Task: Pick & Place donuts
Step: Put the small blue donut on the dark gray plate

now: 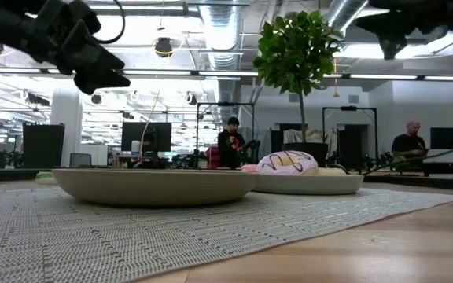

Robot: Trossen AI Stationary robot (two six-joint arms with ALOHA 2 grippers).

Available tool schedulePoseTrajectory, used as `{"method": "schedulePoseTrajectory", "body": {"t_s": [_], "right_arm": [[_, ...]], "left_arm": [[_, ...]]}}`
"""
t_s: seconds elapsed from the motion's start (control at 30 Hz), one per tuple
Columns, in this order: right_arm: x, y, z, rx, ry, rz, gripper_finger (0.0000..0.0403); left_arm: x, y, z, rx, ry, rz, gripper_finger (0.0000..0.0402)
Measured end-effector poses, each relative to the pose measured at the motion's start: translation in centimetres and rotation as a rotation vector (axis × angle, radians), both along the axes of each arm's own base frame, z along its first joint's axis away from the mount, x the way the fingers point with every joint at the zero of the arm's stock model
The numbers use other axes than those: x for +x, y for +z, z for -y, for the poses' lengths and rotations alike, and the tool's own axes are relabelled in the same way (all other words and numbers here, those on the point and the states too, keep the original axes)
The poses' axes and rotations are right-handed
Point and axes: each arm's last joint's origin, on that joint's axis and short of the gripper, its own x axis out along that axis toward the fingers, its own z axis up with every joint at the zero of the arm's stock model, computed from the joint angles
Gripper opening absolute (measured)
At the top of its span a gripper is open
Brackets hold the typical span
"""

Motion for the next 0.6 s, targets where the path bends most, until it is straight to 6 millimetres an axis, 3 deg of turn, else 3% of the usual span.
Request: {"method": "schedulePoseTrajectory", "body": {"t_s": [0.17, 0.37, 0.6], "right_arm": [[-0.8, -2.8, -0.3, 0.069, 0.034, 0.079, 0.016], [-1.3, -4.1, -0.5, 0.082, 0.065, 0.145, 0.0164], [-1.5, -5.4, -0.4, 0.08, 0.063, 0.219, 0.0162]], "left_arm": [[1.9, 1.3, -0.6, -0.016, 0.028, -0.109, 0.0277], [5.3, 2.7, -2.1, -0.043, 0.08, -0.302, 0.0277], [9.8, 2.1, -4.6, -0.129, 0.093, -0.633, 0.0277]]}}
